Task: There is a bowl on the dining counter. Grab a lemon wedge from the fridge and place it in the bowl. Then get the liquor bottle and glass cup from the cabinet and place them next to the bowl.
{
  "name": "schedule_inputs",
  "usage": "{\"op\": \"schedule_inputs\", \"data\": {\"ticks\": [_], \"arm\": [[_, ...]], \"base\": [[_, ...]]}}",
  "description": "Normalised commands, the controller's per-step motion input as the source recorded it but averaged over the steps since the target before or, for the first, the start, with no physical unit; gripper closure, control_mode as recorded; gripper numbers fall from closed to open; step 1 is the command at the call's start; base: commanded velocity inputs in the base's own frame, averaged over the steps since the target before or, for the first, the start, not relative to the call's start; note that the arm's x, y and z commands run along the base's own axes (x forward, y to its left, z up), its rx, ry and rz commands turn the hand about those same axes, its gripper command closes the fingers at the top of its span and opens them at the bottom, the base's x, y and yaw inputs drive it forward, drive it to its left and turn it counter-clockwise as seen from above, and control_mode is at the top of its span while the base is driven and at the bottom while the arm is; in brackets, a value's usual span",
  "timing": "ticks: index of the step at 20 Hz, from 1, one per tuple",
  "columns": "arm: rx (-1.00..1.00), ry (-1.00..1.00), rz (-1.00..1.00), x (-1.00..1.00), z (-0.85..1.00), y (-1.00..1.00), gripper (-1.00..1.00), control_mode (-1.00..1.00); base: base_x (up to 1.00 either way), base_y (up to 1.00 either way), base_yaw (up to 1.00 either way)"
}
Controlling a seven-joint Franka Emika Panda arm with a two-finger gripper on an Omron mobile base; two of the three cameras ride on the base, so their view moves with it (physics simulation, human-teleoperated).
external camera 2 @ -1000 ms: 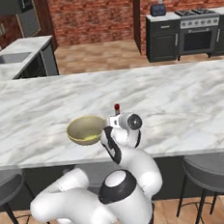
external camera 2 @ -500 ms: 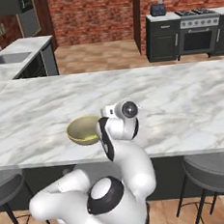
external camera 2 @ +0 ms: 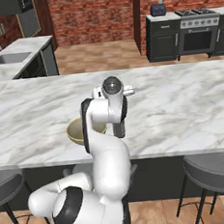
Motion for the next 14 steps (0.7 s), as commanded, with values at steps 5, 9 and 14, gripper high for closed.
{"op": "schedule_inputs", "data": {"ticks": [5, 9, 14], "arm": [[-0.09, 0.08, -0.05, -0.76, 0.98, 0.00, -1.00, -1.00], [-0.02, 0.02, -0.08, -0.74, 1.00, 0.00, -1.00, -1.00], [-0.02, 0.03, -0.11, -0.82, 0.95, 0.02, -1.00, -1.00]], "base": [[0.00, 0.00, 0.00], [0.00, 0.00, 0.00], [0.00, 0.00, 0.00]]}}
